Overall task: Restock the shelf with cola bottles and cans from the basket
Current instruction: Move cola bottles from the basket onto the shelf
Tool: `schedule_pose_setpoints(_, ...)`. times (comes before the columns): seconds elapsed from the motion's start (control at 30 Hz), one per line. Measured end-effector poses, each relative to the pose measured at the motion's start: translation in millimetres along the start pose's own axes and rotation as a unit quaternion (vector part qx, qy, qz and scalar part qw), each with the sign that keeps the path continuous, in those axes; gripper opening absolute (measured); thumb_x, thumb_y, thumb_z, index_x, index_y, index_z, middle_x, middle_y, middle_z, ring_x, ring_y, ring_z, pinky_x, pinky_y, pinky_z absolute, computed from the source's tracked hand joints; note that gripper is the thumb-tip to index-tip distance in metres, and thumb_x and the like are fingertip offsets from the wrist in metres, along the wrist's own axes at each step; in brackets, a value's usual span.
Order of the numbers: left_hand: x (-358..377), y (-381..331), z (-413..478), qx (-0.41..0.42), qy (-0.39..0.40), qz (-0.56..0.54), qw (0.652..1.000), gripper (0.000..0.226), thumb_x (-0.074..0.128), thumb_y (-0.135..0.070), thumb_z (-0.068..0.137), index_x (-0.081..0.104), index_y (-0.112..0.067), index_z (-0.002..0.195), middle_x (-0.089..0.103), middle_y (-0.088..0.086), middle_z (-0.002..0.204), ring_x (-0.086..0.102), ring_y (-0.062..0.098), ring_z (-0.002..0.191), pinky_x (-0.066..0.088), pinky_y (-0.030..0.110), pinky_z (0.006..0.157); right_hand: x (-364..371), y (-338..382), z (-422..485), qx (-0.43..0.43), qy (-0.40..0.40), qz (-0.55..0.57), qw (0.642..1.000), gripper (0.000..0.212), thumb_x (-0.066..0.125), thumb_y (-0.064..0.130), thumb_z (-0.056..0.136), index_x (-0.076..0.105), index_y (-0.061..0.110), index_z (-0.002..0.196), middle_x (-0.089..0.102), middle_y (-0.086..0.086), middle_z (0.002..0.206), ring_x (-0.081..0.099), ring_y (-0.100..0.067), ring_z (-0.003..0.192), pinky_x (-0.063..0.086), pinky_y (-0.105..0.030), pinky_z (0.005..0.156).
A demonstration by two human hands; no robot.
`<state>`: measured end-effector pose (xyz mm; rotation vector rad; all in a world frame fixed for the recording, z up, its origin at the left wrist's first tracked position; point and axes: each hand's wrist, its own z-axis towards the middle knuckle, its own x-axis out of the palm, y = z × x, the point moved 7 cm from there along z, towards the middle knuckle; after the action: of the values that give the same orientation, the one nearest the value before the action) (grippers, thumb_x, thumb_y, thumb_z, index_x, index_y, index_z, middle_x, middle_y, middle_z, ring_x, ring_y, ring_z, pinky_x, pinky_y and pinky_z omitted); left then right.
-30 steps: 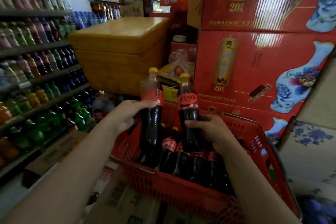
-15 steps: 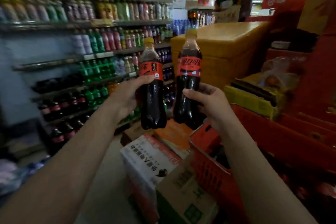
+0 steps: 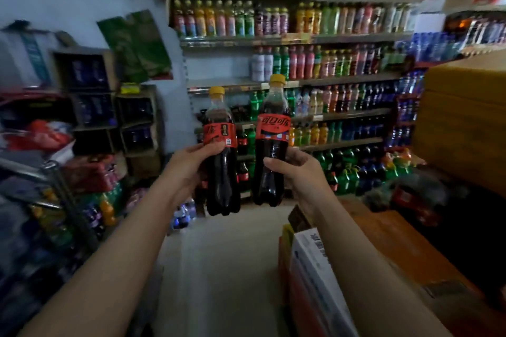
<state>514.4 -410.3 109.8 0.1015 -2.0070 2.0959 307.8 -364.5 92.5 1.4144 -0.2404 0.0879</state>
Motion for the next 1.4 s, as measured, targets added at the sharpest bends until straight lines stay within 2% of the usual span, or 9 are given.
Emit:
schedule_pose_setpoints(0.17,-55.5,-5.8,37.7,0.015,-0.039,-0.014,0.999,0.013,0.071,-0.013,0.079,0.071,-0.009,0.091,0.075,0.004,0.079,0.072,0.014,0.069,0.055,0.022,0.055,50.5,-28.9,57.9,0.015,0.046,-0.002,0.999,0.04,0.08,0.009,0.074,0.068,0.011,0.112,0.074,-0.006,0.107,0.071,-0.023,0.098,0.056,-0.044,0.09)
schedule_pose_setpoints(0.3,-87.0,-5.6,72.8,0.03,-0.056,-0.003,0.998,0.036,0.076,-0.02,0.068,0.071,-0.007,0.101,0.076,0.004,0.089,0.072,0.015,0.08,0.054,0.026,0.069,77.4,-45.2,104.0,0.011,0.067,-0.01,0.998,0.041,0.081,0.012,0.074,0.069,0.013,0.113,0.074,-0.003,0.107,0.07,-0.021,0.102,0.051,-0.047,0.097)
schedule_pose_setpoints(0.37,-99.2,-2.8,94.2,0.032,-0.063,-0.001,0.997,0.042,0.077,-0.021,0.067,0.07,-0.006,0.105,0.076,0.005,0.092,0.071,0.016,0.083,0.053,0.028,0.072,86.6,-51.4,126.3,0.009,0.077,-0.011,0.997,0.043,0.081,0.013,0.074,0.068,0.013,0.115,0.074,-0.004,0.108,0.07,-0.021,0.102,0.051,-0.047,0.097)
schedule_pose_setpoints(0.6,-121.6,12.5,194.1,0.032,-0.087,-0.019,0.996,0.029,0.074,-0.013,0.077,0.07,-0.007,0.104,0.075,0.006,0.097,0.072,0.015,0.087,0.054,0.026,0.074,100.5,-80.1,225.7,0.012,0.078,-0.025,0.997,0.058,0.085,0.018,0.069,0.063,0.015,0.123,0.073,0.0,0.111,0.069,-0.018,0.103,0.054,-0.042,0.092)
schedule_pose_setpoints(0.73,-125.0,17.0,263.0,0.031,-0.077,-0.019,0.996,0.022,0.074,-0.013,0.077,0.07,-0.01,0.099,0.076,0.004,0.089,0.072,0.016,0.085,0.054,0.029,0.076,104.8,-89.8,295.8,0.005,0.08,-0.023,0.997,0.041,0.078,0.008,0.076,0.066,0.015,0.114,0.075,0.001,0.105,0.072,-0.015,0.096,0.057,-0.034,0.085)
schedule_pose_setpoints(0.9,-133.7,22.7,368.0,0.026,-0.083,-0.016,0.996,0.044,0.078,-0.021,0.069,0.068,-0.008,0.109,0.074,0.01,0.101,0.071,0.025,0.094,0.056,0.038,0.08,107.3,-106.0,404.2,0.007,0.075,-0.026,0.997,0.036,0.079,0.009,0.075,0.068,0.018,0.107,0.075,0.002,0.102,0.072,-0.017,0.097,0.055,-0.04,0.09)
schedule_pose_setpoints(1.17,-155.6,40.9,523.7,0.011,-0.09,-0.023,0.996,0.038,0.077,-0.018,0.072,0.068,-0.006,0.108,0.075,0.009,0.095,0.073,0.021,0.086,0.056,0.029,0.066,120.1,-146.1,551.4,0.028,0.074,-0.034,0.996,0.037,0.079,0.01,0.075,0.068,0.014,0.111,0.075,-0.001,0.102,0.072,-0.019,0.096,0.055,-0.043,0.093)
schedule_pose_setpoints(1.3,-175.9,49.8,599.0,0.016,-0.095,-0.008,0.995,0.045,0.08,-0.023,0.063,0.07,-0.007,0.104,0.075,0.01,0.095,0.072,0.023,0.09,0.056,0.032,0.074,132.7,-164.7,623.2,0.029,0.068,-0.035,0.997,0.031,0.079,0.009,0.075,0.069,0.02,0.102,0.076,-0.001,0.1,0.073,-0.019,0.093,0.057,-0.044,0.089)
schedule_pose_setpoints(1.4,-192.8,56.7,659.3,0.021,-0.086,0.004,0.996,0.049,0.084,-0.027,0.059,0.071,-0.007,0.101,0.075,0.01,0.094,0.072,0.025,0.09,0.055,0.036,0.082,145.5,-177.9,678.7,0.028,0.069,-0.032,0.997,0.033,0.08,0.011,0.075,0.068,0.021,0.104,0.075,0.001,0.101,0.073,-0.017,0.093,0.058,-0.043,0.085)
